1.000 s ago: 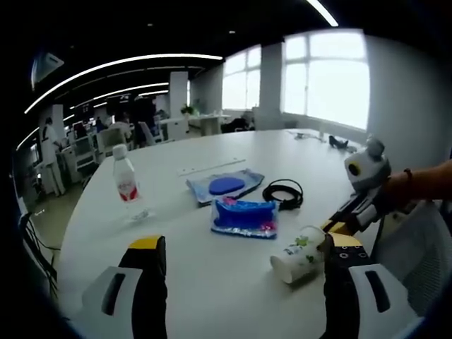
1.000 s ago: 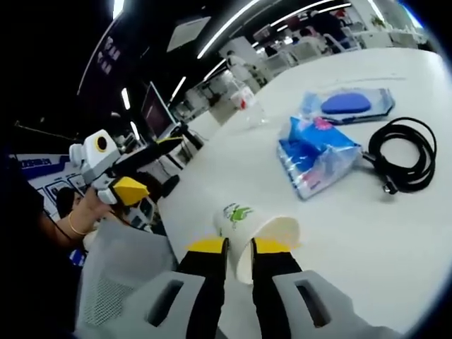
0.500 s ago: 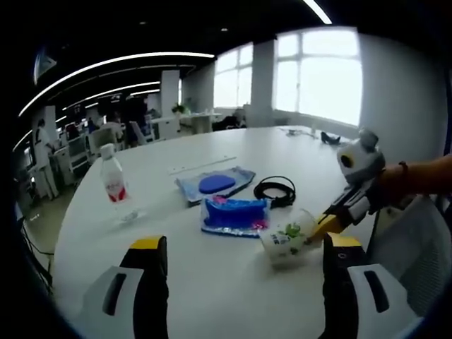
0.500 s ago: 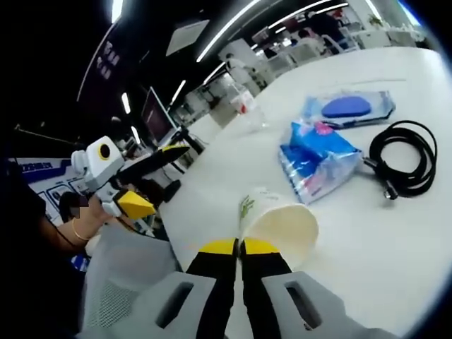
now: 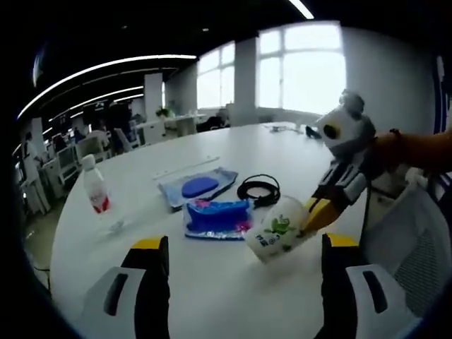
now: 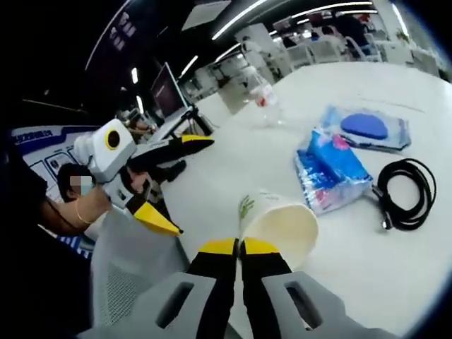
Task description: Arrange the tabletop items into an orderly group along one side of the table until the central work area is clear of visible clutter.
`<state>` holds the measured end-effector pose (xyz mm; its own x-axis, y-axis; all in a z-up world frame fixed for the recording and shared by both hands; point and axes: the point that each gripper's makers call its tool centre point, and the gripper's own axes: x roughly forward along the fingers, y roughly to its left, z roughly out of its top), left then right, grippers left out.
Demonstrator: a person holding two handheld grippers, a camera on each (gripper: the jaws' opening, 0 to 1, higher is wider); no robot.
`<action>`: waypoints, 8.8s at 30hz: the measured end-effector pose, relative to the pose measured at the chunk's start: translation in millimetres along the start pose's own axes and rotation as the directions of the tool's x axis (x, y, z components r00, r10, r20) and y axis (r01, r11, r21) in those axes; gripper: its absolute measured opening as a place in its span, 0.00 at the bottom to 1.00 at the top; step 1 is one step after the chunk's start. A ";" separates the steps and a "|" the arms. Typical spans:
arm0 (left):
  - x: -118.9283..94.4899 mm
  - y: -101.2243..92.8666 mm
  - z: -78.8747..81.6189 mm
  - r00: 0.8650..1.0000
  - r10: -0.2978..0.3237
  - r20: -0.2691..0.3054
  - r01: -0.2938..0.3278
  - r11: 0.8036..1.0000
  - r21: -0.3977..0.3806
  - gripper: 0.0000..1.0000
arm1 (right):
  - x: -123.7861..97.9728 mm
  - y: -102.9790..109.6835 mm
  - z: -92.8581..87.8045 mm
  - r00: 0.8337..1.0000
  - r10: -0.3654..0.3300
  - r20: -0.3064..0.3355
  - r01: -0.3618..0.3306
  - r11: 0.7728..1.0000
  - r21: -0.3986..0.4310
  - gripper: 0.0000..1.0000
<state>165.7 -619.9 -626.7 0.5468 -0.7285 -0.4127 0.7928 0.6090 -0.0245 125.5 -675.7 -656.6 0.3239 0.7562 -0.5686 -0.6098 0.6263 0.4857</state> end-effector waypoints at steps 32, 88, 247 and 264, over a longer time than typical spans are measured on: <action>20.4 -21.3 -4.5 0.989 -0.015 -0.144 0.072 0.916 0.396 0.63 | -10.8 21.2 0.5 0.968 -0.081 -0.236 -0.003 0.941 -0.338 0.00; 24.5 -34.0 1.2 0.991 -0.073 -0.109 0.101 0.953 0.285 0.38 | -13.7 36.1 31.5 0.992 -0.038 -0.123 -0.023 0.889 -0.458 0.09; 122.1 194.0 -22.7 0.918 0.396 -0.032 -0.396 0.909 -0.132 0.67 | 7.3 -123.9 51.4 0.896 -0.386 0.221 0.364 0.922 0.133 0.61; 123.5 145.9 -22.9 0.967 0.253 -0.031 -0.255 0.957 -0.138 0.63 | 30.4 -113.6 33.3 0.901 -0.392 0.185 0.351 0.910 0.221 0.54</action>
<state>342.7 -613.8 -702.1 0.7209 -0.5407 -0.4335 0.5825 0.8116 -0.0437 228.7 -717.6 -707.0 0.6649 0.4706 -0.5800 -0.2815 0.8772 0.3889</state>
